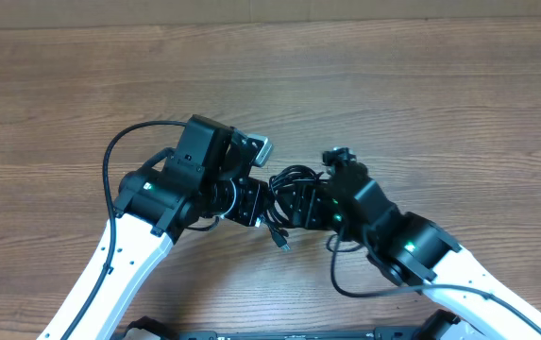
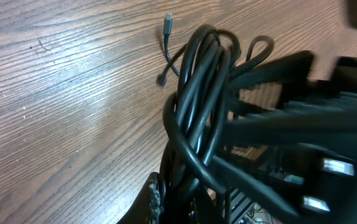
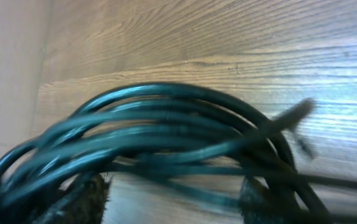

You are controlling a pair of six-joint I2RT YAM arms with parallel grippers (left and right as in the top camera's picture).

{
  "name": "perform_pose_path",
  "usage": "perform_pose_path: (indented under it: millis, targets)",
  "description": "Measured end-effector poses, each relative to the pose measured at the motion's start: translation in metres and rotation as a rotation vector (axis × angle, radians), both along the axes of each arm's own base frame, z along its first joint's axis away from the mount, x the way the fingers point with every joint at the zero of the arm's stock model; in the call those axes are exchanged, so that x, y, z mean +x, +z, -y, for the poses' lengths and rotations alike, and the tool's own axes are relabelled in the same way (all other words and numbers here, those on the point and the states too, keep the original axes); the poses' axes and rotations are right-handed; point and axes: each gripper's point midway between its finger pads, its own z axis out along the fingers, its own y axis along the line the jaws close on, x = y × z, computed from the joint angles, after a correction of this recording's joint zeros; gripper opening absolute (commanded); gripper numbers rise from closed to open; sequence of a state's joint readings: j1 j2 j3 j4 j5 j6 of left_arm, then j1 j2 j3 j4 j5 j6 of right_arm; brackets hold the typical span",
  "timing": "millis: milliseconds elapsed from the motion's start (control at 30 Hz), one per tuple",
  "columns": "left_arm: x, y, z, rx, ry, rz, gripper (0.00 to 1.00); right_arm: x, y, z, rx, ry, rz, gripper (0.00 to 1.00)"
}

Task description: Untangle cables

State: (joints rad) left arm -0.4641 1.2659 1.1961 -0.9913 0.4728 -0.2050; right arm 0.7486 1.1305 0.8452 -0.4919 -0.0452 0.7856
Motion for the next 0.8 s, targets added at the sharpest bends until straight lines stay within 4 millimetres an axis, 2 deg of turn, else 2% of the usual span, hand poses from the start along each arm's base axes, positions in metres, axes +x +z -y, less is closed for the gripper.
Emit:
perform_pose_path:
  millis: [167, 333, 433, 533, 667, 800]
  targets:
    - [0.003, -0.004, -0.006, 0.04, 0.018, 0.01, 0.04, -0.021, 0.029, 0.019, 0.032, 0.003, 0.028, 0.75]
    - [0.007, -0.006, -0.011, 0.072, 0.038, 0.026, 0.04, -0.047, 0.084, 0.039, 0.134, 0.029, 0.143, 0.8]
    - [0.007, -0.007, -0.012, 0.08, 0.033, 0.034, 0.04, -0.06, 0.105, 0.055, 0.168, 0.019, 0.207, 0.8]
    - [0.007, -0.007, -0.012, 0.087, 0.008, 0.052, 0.04, -0.066, 0.107, 0.072, 0.147, -0.02, 0.227, 0.84]
    - [0.008, -0.007, -0.013, 0.105, -0.05, 0.096, 0.04, -0.066, 0.091, 0.083, 0.072, -0.053, 0.196, 1.0]
    - [0.007, -0.008, -0.013, 0.131, -0.141, 0.155, 0.04, -0.062, 0.078, 0.086, -0.019, -0.037, 0.192, 1.0]
